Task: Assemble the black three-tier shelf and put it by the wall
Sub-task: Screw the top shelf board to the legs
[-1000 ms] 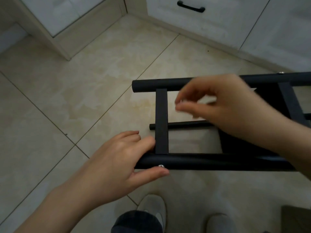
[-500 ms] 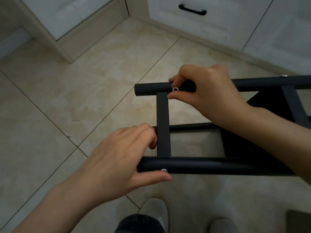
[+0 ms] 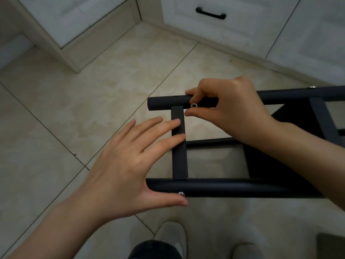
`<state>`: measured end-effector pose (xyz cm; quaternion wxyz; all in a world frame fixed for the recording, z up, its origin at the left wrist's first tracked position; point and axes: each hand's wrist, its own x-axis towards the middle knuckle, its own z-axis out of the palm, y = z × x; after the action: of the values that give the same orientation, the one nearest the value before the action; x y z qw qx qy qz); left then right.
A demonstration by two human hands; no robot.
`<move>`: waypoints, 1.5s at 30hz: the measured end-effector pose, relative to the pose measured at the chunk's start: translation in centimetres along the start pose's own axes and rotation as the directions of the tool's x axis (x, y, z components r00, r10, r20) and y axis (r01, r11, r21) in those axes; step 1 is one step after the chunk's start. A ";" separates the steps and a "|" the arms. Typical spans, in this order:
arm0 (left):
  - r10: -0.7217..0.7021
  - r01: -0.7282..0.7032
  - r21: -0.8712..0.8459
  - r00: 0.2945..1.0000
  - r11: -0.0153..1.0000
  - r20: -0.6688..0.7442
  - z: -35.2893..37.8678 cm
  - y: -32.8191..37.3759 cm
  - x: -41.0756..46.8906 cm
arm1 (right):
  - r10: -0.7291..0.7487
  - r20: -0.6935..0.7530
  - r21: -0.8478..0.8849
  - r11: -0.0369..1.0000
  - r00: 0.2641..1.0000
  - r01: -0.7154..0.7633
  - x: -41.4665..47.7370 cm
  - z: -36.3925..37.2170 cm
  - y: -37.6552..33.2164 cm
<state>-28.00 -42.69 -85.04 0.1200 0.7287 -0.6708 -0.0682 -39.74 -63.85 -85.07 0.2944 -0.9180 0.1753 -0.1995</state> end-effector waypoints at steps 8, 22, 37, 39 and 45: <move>0.087 -0.084 -0.085 0.996 0.993 0.025 0.8 0.3 -0.1 | 0.010 -0.030 0.030 0.999 1.000 -0.010 0.1 0.0 0.1; 0.095 -0.081 -0.258 0.994 0.963 0.044 1.0 0.0 0.3 | 0.054 -0.006 0.067 0.996 0.999 -0.053 0.1 -0.2 0.0; 0.019 -0.016 -0.397 1.000 0.918 0.004 1.9 0.9 -0.7 | -0.012 0.030 0.056 0.998 0.999 0.010 -1.4 -0.8 -0.5; 0.014 -0.002 -0.415 1.000 0.910 0.024 2.0 1.0 -0.8 | -0.013 0.022 0.033 0.999 1.000 0.012 -1.4 -0.8 -0.5; 0.019 -0.012 -0.376 1.000 0.927 0.013 1.9 1.1 -1.0 | -0.012 -0.016 0.044 0.999 1.000 0.012 -1.6 -0.8 -0.4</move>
<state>-29.60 -41.93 -86.64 0.2522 0.6864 -0.6520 -0.2004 -41.38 -63.26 -84.67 0.3121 -0.9108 0.1677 -0.2121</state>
